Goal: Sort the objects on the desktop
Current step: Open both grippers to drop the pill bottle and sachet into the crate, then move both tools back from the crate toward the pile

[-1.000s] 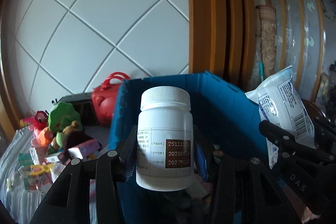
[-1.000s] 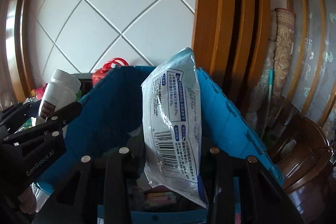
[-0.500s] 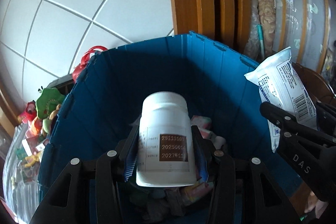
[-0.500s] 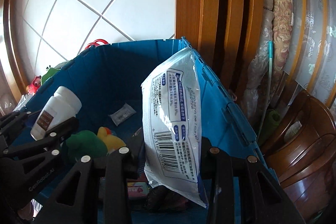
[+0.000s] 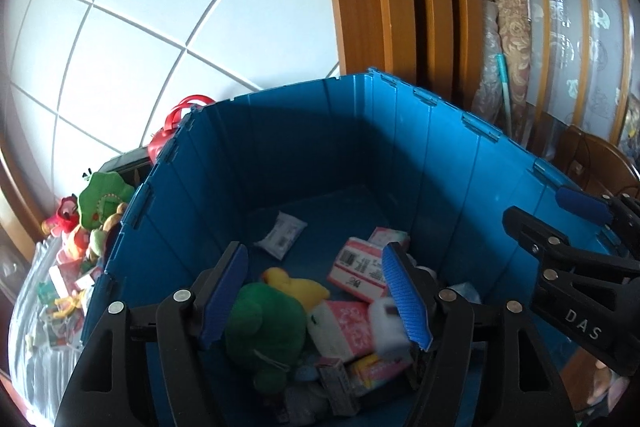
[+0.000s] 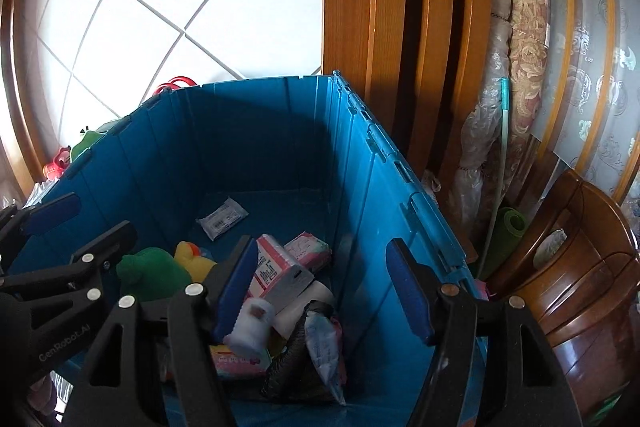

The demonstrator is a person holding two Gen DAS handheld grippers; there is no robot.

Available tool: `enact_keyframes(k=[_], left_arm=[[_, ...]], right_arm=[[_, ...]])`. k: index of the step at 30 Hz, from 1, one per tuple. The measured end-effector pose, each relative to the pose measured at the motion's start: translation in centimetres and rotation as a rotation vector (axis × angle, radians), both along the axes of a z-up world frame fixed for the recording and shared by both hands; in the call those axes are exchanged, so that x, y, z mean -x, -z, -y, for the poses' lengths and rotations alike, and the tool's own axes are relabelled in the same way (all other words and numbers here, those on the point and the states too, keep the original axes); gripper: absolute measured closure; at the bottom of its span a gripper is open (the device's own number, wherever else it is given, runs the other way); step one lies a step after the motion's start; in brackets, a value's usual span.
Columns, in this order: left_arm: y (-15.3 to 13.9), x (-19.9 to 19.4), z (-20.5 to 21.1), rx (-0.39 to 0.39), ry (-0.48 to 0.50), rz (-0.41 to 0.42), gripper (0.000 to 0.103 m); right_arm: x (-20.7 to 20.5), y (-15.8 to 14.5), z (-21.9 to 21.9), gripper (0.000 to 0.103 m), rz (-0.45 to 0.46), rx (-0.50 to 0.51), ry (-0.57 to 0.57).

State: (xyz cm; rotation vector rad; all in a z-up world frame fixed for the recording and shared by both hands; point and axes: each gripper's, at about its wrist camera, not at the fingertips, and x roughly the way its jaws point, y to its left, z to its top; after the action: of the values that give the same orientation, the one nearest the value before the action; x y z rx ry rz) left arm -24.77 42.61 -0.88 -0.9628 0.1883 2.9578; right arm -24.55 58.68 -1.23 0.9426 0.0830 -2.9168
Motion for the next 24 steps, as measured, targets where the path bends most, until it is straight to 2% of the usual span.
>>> enact_keyframes(k=[4,12,14,18,19,20,22,24], left_arm=[[0.0,0.0,0.1,-0.001,-0.007,-0.001,0.033],[-0.1,-0.7,0.4,-0.014,0.0,-0.002,0.032],[-0.2,-1.0,0.5,-0.015,-0.002,-0.005,0.031],[-0.9,-2.4,1.7,-0.022,-0.02,-0.03,0.029],[-1.1,-2.8,2.1,-0.024,-0.025,-0.039,0.028],[-1.3,-3.1,2.5,-0.024,-0.031,-0.048,0.027],[-1.8,-4.1,3.7,-0.019,-0.051,-0.071,0.024],[-2.3,-5.3,5.4,-0.03,-0.064,-0.089,0.024]], right_arm=[[-0.6,0.0,0.1,0.03,0.002,-0.002,-0.002],[-1.9,-0.5,0.3,0.03,-0.005,-0.008,0.006],[-2.3,-0.7,0.7,0.026,-0.01,-0.01,0.003],[-3.2,-1.3,1.8,0.026,-0.026,-0.015,-0.007],[-3.4,-1.5,2.1,0.021,-0.03,-0.016,-0.009],[-3.7,-1.7,2.5,0.008,-0.036,-0.02,-0.006],[-4.2,-2.1,3.3,0.0,-0.052,-0.025,0.007],[-4.8,-2.8,4.4,0.0,-0.065,-0.01,-0.004]])
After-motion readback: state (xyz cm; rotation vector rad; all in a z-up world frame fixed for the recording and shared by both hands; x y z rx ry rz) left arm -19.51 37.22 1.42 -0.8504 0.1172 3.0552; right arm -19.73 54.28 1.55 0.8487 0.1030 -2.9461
